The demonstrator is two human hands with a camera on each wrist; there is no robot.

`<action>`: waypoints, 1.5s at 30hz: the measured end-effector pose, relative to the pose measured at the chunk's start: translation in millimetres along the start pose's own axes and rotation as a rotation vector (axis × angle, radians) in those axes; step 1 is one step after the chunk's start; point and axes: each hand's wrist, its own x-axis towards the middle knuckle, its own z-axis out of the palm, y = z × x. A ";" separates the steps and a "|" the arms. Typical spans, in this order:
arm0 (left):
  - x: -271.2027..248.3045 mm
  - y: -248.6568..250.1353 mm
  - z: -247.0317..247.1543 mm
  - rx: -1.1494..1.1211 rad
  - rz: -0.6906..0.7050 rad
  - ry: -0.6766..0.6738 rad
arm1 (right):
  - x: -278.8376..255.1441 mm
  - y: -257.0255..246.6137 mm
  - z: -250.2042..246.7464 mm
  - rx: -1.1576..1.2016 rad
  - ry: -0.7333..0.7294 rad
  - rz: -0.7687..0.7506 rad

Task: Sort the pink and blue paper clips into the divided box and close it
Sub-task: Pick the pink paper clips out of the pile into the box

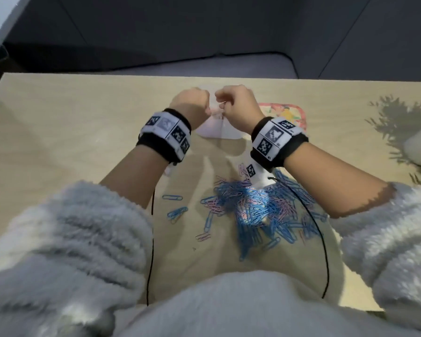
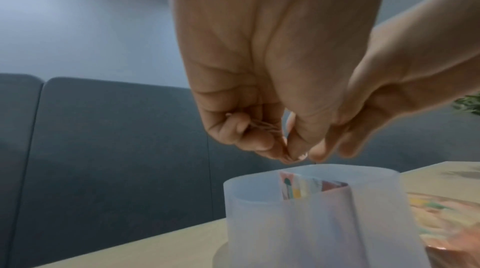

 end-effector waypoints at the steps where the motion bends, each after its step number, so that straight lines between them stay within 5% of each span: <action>1: 8.5 1.7 0.4 0.001 -0.016 -0.029 | -8.2 1.0 -3.0 0.034 0.023 -0.006; 8: 31.8 6.6 19.7 0.046 -0.022 -0.124 | -69.2 20.9 -8.4 0.019 -0.011 -0.066; 13: 12.9 4.5 16.5 -0.058 -0.058 -0.027 | -100.3 48.5 8.8 -0.136 -0.203 -0.051; 17: -30.2 10.2 18.3 -0.184 0.006 0.210 | -121.2 56.4 30.5 -0.328 -0.426 -0.124; 19: -61.7 16.6 26.4 -0.216 -0.030 0.156 | -128.6 56.5 40.3 -0.433 -0.527 -0.202; 22: -113.1 14.8 49.2 -0.311 -0.108 -0.102 | -136.0 58.2 46.0 -0.568 -0.600 -0.348; 25: -154.7 11.2 73.9 -0.298 -0.122 -0.273 | -141.6 63.1 44.7 -0.575 -0.583 -0.402; 35: -194.5 24.3 104.5 -0.325 -0.041 -0.422 | -146.9 72.5 53.1 -0.561 -0.450 -0.346; 45: -199.3 18.2 110.7 -0.377 -0.027 -0.359 | -138.4 80.4 13.3 0.235 -0.234 0.116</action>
